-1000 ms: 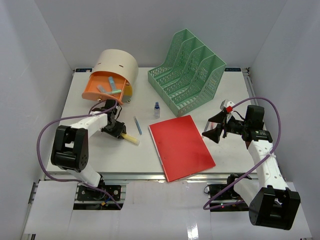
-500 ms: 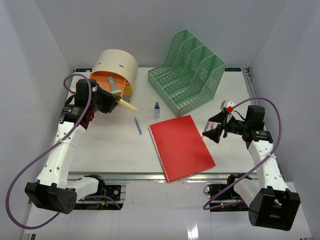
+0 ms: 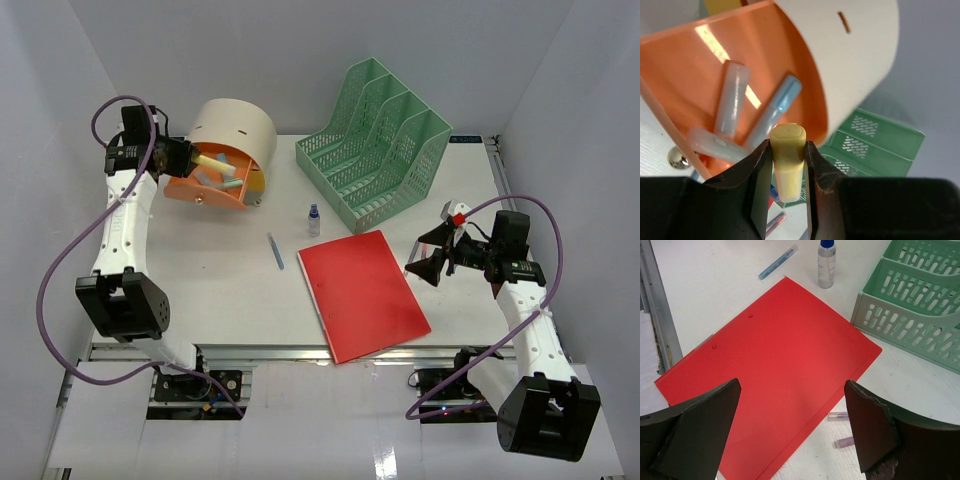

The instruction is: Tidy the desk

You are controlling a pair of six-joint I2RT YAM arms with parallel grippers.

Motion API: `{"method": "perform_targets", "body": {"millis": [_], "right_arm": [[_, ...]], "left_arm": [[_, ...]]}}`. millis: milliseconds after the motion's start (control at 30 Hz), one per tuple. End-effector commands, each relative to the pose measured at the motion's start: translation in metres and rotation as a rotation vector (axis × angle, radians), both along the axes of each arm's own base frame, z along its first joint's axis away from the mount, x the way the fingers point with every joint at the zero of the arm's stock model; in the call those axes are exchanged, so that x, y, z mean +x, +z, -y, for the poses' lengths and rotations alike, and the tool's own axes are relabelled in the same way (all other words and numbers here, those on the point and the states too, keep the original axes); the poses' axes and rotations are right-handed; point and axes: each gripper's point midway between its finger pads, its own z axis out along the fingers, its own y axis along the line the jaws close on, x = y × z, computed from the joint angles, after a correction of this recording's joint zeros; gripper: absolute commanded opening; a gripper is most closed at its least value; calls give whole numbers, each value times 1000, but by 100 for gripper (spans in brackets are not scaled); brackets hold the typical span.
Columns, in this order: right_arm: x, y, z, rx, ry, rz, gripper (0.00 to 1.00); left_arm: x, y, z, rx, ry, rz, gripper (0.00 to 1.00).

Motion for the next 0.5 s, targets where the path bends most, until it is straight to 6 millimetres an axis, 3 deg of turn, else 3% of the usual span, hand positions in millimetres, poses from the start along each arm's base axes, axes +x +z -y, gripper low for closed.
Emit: {"method": "perform_targets", "body": {"millis": [0,200,400,467], "right_arm": [[-1,1,0,2,4,4,91],[-1,0,1,-1,-1,4,91],[0,0,2,-2,-4,3,91],[0,0,2,-2,-4,2,91]], "left_arm": [[3,17,-4,-13,13,18,16],[17,4,-12,-25,3,-4,50],[23,29,-7,-36,-64,120,72],[24,42,-9,-30,-80,166,74]]}}
